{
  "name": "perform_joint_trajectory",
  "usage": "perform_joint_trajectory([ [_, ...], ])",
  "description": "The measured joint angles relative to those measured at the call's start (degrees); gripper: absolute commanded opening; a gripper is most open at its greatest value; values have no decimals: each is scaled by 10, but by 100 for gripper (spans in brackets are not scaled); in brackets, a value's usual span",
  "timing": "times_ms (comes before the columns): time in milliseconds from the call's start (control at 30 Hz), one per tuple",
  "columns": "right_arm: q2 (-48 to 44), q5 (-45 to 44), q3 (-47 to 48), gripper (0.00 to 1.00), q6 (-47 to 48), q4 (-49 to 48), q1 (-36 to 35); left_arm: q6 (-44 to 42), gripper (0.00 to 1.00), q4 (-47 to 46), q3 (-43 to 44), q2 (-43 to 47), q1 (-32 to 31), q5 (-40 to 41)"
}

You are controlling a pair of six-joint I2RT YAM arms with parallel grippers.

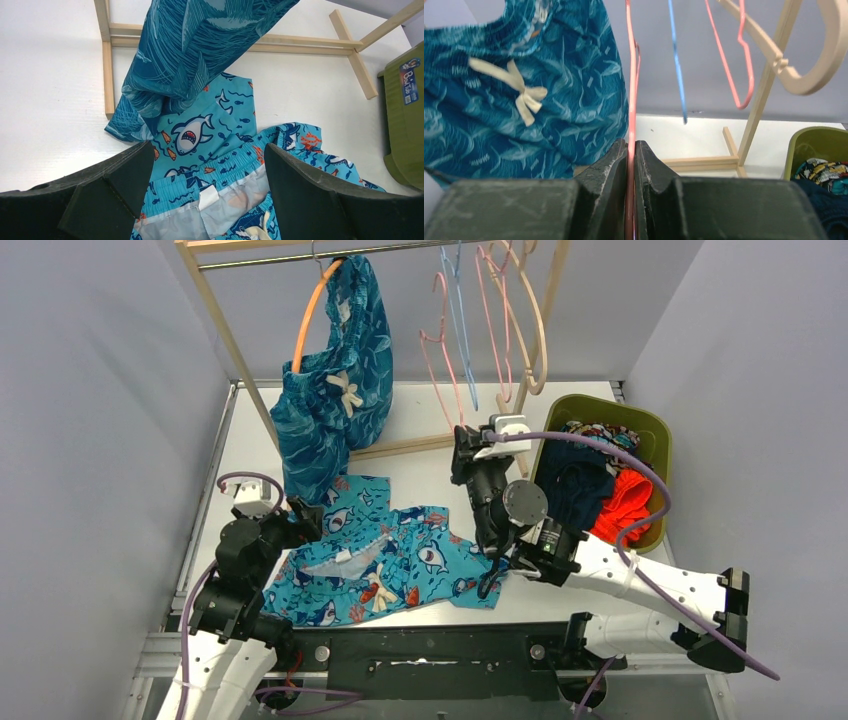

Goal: Remove the shorts from the hanger
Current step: Place the hanger on the clothes rod.

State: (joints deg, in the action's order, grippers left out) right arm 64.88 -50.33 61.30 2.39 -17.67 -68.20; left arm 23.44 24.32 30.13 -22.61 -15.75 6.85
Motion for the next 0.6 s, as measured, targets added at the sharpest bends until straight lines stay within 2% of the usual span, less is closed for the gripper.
perform_joint_trajectory([
  [367, 54, 69, 98, 0, 25, -48, 42, 1, 81, 0, 0, -4, 5, 0],
  [600, 135, 96, 257, 0, 8, 47, 73, 1, 81, 0, 0, -7, 10, 0],
])
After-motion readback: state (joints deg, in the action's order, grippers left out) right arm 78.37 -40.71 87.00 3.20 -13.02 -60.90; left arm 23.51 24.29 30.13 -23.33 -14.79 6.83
